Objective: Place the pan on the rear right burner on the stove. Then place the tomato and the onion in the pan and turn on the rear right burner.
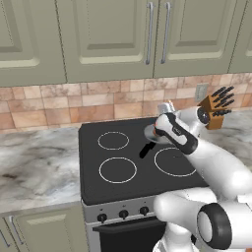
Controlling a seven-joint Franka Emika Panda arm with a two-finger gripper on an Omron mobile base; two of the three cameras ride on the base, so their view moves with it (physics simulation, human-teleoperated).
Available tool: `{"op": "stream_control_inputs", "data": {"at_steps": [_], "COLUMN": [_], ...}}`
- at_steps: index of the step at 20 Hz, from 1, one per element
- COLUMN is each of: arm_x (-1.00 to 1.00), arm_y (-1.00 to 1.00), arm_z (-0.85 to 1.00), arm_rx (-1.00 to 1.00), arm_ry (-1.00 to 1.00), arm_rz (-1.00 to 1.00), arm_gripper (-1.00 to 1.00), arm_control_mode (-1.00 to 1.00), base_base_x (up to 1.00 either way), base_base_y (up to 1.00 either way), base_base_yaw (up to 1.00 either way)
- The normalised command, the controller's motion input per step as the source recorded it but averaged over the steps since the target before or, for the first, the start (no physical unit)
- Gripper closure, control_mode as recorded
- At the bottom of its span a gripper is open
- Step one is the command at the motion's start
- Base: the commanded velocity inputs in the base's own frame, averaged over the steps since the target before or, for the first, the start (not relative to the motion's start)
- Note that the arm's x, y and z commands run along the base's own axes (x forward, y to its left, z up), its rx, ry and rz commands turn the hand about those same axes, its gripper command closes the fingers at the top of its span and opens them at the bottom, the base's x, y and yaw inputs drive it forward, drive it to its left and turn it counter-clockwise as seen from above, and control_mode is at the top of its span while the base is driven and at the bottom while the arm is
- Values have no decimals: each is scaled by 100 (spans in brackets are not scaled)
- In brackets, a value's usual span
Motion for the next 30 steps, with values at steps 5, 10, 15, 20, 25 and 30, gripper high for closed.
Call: {"op": "stream_control_inputs", "data": {"at_steps": [5, 10, 15, 20, 25, 30], "arm_x": [53, 5, 11, 41, 42, 21], "arm_y": [-29, -43, -40, -32, -29, -25], "arm_z": [1, 12, 1, -5, -40, -41], "arm_rx": [2, 0, 0, 0, 5, 6], "arm_ry": [15, 29, 12, 7, 4, 0], "arm_rz": [0, 0, 0, 0, 2, 0], "arm_gripper": [100, 100, 100, 100, 100, 100], "arm_control_mode": [-100, -100, -100, -100, -100, -100], "base_base_x": [0, 0, 0, 0, 0, 0], "base_base_y": [0, 0, 0, 0, 0, 0], "base_base_yaw": [0, 0, 0, 0, 0, 0]}}
